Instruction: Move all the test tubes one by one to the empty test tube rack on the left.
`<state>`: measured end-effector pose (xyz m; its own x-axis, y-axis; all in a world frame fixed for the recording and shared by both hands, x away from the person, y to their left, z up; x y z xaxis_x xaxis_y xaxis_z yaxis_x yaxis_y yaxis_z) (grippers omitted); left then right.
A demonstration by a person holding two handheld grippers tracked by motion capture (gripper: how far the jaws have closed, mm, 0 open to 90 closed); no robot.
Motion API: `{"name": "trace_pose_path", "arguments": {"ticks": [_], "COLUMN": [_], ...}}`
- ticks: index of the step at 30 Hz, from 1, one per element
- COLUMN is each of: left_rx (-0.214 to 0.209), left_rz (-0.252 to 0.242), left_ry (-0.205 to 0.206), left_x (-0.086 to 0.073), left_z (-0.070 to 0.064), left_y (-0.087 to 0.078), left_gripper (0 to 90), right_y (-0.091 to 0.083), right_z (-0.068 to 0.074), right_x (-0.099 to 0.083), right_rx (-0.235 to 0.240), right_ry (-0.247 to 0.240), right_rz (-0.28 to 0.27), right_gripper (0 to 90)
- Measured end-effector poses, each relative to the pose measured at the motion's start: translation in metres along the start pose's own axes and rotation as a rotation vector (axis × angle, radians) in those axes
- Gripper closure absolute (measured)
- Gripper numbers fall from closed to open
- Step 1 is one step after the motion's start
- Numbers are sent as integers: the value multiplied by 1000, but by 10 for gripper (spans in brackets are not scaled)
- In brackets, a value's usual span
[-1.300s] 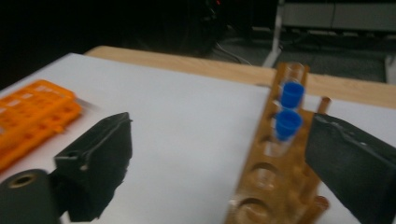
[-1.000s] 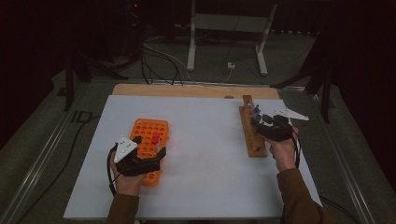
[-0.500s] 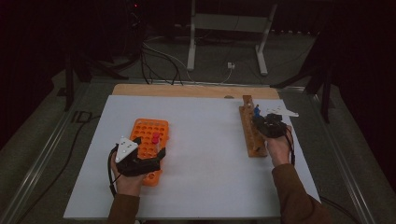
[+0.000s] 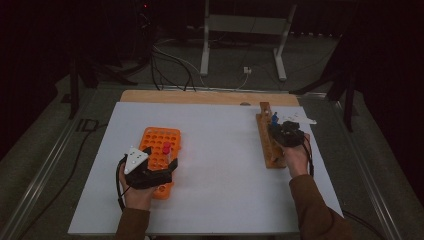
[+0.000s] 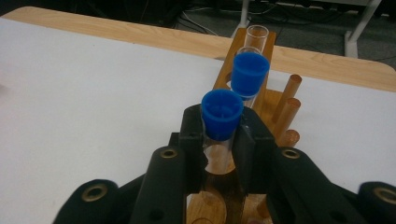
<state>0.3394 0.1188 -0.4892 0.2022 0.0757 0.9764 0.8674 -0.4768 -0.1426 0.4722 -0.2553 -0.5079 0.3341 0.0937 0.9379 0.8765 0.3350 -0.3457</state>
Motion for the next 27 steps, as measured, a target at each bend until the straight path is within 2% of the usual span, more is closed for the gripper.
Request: {"name": "trace_pose_path", "arguments": {"ticks": [4, 17, 22, 27], "left_rx": [0, 0, 0, 1], "left_rz": [1, -4, -8, -13], "left_ry": [1, 0, 0, -2], "left_x": [0, 1, 2, 3], "left_z": [0, 0, 0, 0], "left_y": [0, -1, -1, -1], "left_gripper": [6, 6, 6, 6], "right_y": [0, -20, -30, -42], "right_z": [0, -2, -1, 6], "right_x": [0, 19, 35, 53], "right_rx": [-12, -9, -1, 19], "right_ry": [-19, -12, -19, -48], "right_rz": [2, -70, -100, -139], "right_gripper": [763, 767, 767, 767]}}
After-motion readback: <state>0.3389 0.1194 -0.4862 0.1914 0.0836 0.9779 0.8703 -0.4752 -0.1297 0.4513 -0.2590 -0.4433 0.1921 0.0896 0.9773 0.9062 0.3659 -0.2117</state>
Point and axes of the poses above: each handheld gripper's, and its own axes: y roughly forward along the jaws, x roughly out of its top, z roughly to its left, the point moved 9 cm from there along y, roughly forward along the jaws, and after that the axes turned 12 degrees about -z, right-handed, at the moved point
